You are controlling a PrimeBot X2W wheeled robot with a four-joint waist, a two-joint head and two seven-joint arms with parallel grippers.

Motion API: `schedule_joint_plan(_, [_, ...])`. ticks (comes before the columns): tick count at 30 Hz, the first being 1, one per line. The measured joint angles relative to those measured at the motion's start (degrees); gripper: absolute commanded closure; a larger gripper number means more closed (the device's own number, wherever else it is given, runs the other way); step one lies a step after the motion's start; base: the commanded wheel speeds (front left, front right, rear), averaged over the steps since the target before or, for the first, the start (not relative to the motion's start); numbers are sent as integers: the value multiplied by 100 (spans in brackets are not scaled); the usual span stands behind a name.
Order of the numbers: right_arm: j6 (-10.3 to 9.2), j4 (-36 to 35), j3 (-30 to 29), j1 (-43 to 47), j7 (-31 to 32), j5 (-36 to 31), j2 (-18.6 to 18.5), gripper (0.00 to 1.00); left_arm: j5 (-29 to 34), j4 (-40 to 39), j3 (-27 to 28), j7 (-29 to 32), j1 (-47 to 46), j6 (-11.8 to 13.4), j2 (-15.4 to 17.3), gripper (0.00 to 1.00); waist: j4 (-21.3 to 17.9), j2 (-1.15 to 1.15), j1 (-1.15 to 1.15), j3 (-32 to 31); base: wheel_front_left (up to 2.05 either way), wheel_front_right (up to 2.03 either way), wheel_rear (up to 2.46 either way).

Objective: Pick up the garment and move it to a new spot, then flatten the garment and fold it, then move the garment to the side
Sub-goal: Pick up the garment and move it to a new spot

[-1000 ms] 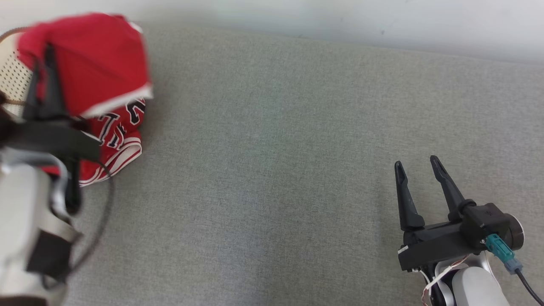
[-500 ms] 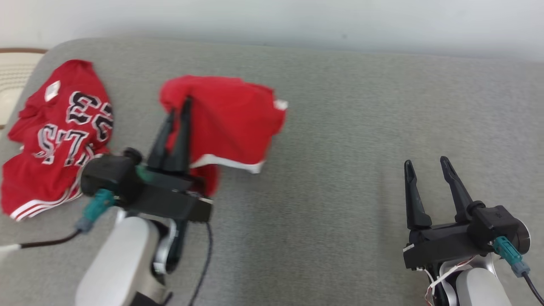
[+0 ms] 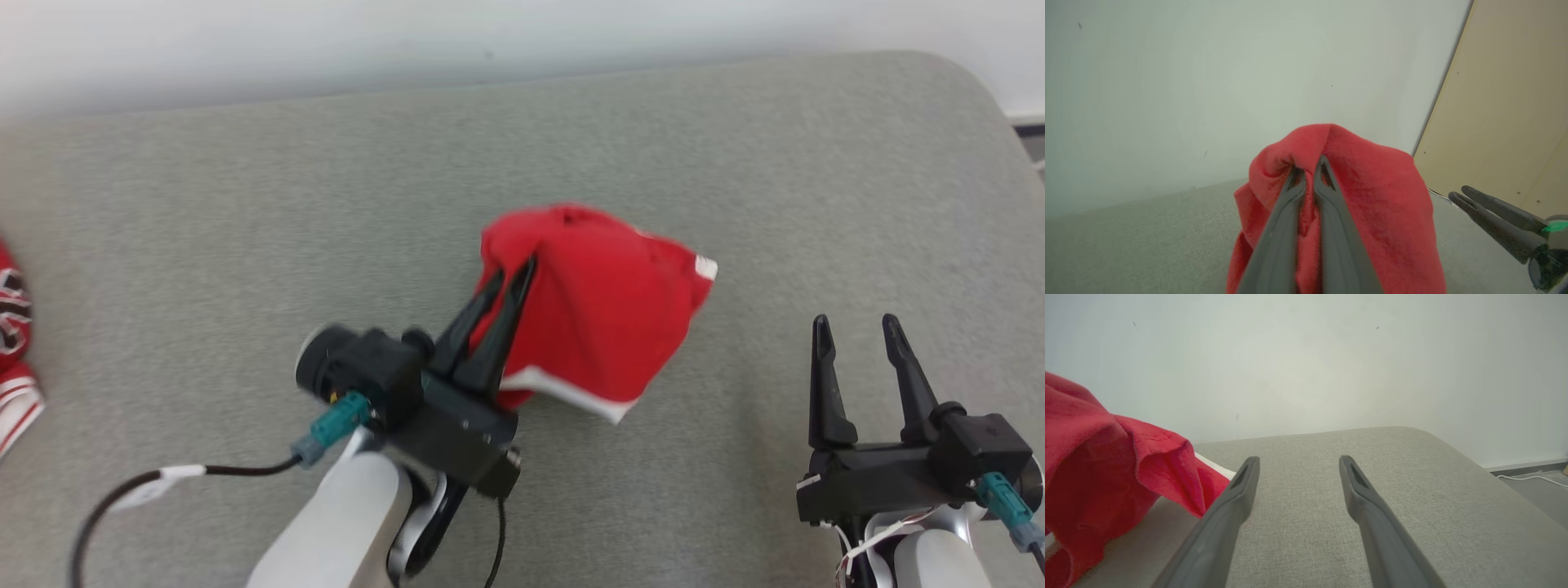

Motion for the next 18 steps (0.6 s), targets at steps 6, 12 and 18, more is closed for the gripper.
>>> schedule_joint_plan(6, [0,62,27,97,-46,27,56,0,-100,528,-232,48,502,-141,123,100,-320,0,1,183,0,0,0])
schedule_joint_plan(12, [0,152,120,94,-57,60,75,0,-319,782,-600,215,978,-432,147,100,-307,0,1,281,0,0,0])
schedule_joint_plan(18, [1,230,230,36,-56,55,87,0,-435,1084,-949,358,1212,-632,67,100,-115,0,1,203,0,0,0])
